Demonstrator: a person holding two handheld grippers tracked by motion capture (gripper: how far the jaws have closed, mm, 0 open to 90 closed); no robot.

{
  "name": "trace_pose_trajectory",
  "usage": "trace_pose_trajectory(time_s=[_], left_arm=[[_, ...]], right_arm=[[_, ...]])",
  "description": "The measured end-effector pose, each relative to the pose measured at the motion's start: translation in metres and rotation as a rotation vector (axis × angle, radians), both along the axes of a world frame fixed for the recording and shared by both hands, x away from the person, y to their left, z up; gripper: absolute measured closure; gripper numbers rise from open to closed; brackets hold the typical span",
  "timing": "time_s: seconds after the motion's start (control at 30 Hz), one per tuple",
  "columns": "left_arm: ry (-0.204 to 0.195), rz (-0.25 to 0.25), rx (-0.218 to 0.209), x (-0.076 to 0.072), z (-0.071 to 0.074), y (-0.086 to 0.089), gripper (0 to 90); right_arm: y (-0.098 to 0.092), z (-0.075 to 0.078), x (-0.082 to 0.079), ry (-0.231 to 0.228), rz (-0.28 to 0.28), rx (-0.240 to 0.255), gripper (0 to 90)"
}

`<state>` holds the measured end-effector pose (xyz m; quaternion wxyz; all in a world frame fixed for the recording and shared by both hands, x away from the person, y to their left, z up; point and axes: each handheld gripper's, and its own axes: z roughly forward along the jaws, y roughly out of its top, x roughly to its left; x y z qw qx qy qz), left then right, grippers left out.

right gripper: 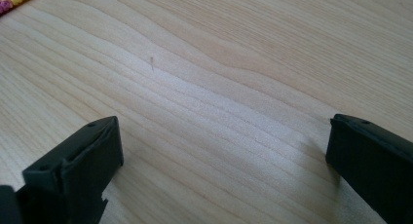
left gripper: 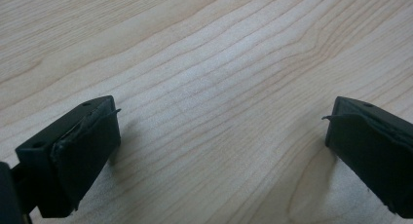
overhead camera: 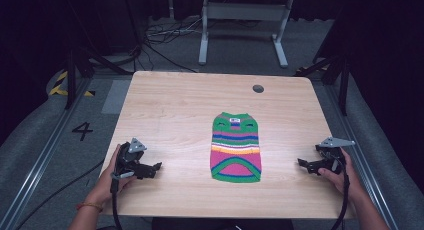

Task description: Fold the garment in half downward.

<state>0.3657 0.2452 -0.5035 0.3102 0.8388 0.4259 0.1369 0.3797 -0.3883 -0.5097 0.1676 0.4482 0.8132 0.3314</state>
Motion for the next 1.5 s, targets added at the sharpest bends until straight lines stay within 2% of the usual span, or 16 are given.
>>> trace_pose_trajectory(time_s=[0.27,0.53,0.6,0.67,0.7,0.73,0.83,0.9,1.0,1.07,1.27,1.33,1.37,1.4,1.43,1.5], left_arm=[[-0.006,-0.024,-0.003,0.001,0.000,0.002,0.4],[0.003,-0.094,0.006,0.009,0.002,0.002,1.2],[0.005,-0.088,-0.001,0.012,0.004,0.001,7.9],[0.015,-0.110,0.006,0.018,0.008,-0.002,19.4],[0.011,-0.111,0.018,0.020,0.009,-0.005,20.0],[0.017,-0.114,0.020,0.023,0.010,-0.006,21.7],[0.003,-0.124,-0.002,0.034,0.017,-0.012,27.7],[-0.012,-0.117,-0.011,0.042,0.023,-0.018,29.3],[-0.029,-0.137,-0.017,0.059,0.031,-0.033,31.1],[-0.037,-0.145,-0.021,0.068,0.035,-0.043,31.4],[-0.061,-0.186,-0.016,0.093,0.043,-0.076,33.9],[-0.056,-0.196,-0.019,0.097,0.043,-0.081,34.7],[-0.054,-0.209,-0.024,0.104,0.044,-0.090,37.0],[-0.054,-0.209,-0.024,0.104,0.044,-0.090,40.7],[-0.049,-0.230,-0.024,0.111,0.044,-0.099,41.4],[-0.056,-0.234,-0.028,0.115,0.044,-0.104,42.5]], right_arm=[[0.000,0.000,0.000,0.000,0.000,0.000,0.2],[0.000,0.000,0.002,0.003,0.020,-0.004,0.7],[-0.001,0.002,0.003,-0.003,0.027,-0.001,9.5],[-0.002,0.006,0.006,0.005,0.025,0.006,22.2],[-0.003,0.009,0.010,0.019,0.036,0.005,21.6],[-0.003,0.012,0.013,0.010,0.034,0.004,22.2],[0.000,0.023,0.022,-0.005,0.040,0.038,27.2],[0.005,0.032,0.030,-0.019,0.051,0.050,31.0],[0.020,0.043,0.046,-0.032,0.068,0.070,34.2],[0.030,0.047,0.055,-0.034,0.076,0.054,35.5],[0.057,0.051,0.081,-0.033,0.121,0.058,39.8],[0.062,0.051,0.084,-0.033,0.128,0.054,40.0],[0.070,0.052,0.091,-0.031,0.139,0.050,42.6],[0.074,0.053,0.095,-0.033,0.148,0.055,43.6],[0.079,0.053,0.098,-0.031,0.153,0.056,43.9],[0.082,0.053,0.101,-0.033,0.157,0.053,44.7]])
